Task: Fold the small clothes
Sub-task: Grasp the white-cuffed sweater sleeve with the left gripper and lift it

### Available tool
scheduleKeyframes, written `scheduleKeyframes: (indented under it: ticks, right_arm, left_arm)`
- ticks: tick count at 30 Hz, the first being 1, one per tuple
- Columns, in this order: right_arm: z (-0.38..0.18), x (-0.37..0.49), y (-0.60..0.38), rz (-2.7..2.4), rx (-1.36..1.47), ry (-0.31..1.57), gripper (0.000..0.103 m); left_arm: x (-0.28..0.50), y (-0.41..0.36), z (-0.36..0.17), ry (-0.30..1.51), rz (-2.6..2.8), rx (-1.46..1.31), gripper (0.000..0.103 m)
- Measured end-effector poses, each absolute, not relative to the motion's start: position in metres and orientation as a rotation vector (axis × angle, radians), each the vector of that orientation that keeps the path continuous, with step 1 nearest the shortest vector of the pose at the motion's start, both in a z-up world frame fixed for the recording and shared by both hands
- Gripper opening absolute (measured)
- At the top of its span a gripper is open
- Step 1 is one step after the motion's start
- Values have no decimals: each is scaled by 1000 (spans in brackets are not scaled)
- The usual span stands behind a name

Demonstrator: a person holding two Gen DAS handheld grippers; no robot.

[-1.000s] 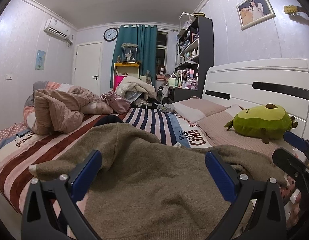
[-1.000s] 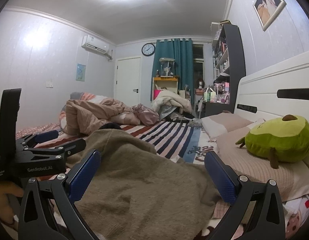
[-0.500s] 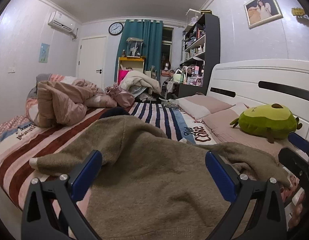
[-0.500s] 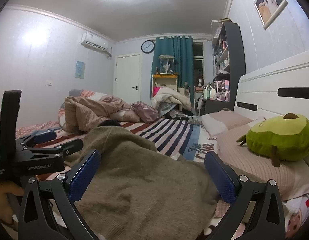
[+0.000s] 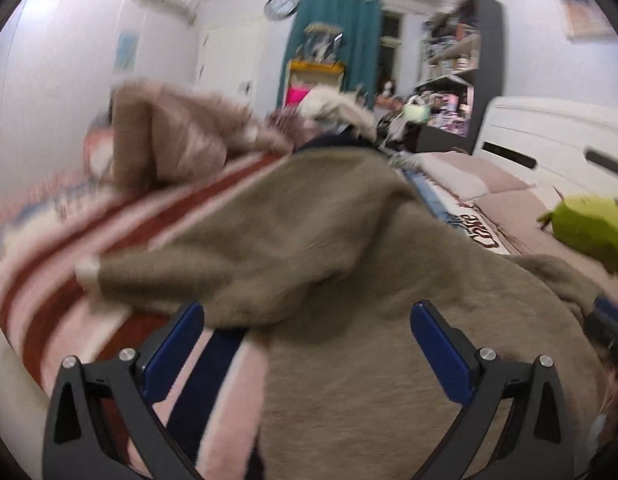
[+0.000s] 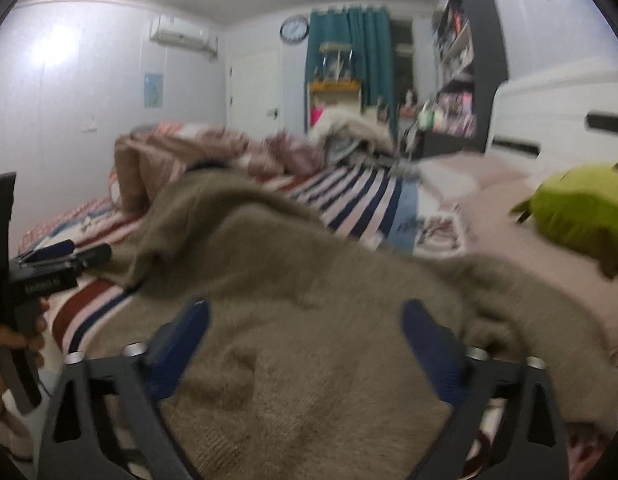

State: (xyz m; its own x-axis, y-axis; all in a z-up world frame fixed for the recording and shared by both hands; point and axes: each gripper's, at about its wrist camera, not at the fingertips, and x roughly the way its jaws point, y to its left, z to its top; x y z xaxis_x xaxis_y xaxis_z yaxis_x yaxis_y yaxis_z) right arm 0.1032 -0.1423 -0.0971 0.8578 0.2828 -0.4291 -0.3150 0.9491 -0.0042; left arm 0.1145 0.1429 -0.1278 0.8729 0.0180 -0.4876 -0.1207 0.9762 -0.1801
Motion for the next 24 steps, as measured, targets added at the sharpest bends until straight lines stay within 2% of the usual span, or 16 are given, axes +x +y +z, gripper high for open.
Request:
scheduleKeyframes:
  ticks: [10,12,14,24]
  right_arm:
    - [-137,155,-118,370,-79,570,83]
    - [-138,158,-114,369,-98,583,83]
    - [-138,160,-113,369,-102,589,83]
    - [-141,177,-117,373,-67,624,83]
  left_arm:
    - [152,232,-190,627,88,-547,101]
    - [158,243,-204,655,89,-607,88]
    - [163,250,-215,676,88,-653,83]
    - [197,261,-222,645,93,-743,82]
